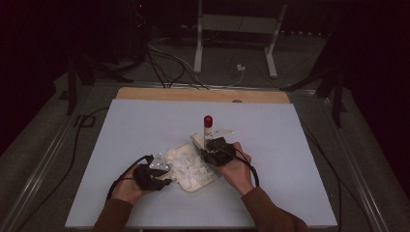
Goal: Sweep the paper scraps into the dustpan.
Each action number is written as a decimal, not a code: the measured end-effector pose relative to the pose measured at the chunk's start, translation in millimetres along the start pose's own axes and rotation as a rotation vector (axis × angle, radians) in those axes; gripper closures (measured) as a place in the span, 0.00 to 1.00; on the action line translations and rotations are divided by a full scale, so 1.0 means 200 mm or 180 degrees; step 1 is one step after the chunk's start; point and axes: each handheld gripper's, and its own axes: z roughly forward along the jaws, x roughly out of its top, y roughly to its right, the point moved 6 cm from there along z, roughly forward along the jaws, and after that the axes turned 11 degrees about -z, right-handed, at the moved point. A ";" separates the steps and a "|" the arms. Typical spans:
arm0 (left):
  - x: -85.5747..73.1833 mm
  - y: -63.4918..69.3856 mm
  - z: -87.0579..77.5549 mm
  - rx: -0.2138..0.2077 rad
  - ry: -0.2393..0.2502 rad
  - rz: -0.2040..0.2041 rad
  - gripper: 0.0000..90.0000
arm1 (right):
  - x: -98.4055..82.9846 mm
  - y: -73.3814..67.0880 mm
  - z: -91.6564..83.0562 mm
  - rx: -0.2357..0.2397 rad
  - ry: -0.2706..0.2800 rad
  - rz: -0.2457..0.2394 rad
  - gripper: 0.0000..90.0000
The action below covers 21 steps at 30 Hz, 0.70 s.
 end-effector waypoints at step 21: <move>0.01 0.02 -0.02 0.0072 0.0621 -0.0122 0.74 | 0.11 0.00 -0.11 0.0058 0.0305 -0.0088 0.75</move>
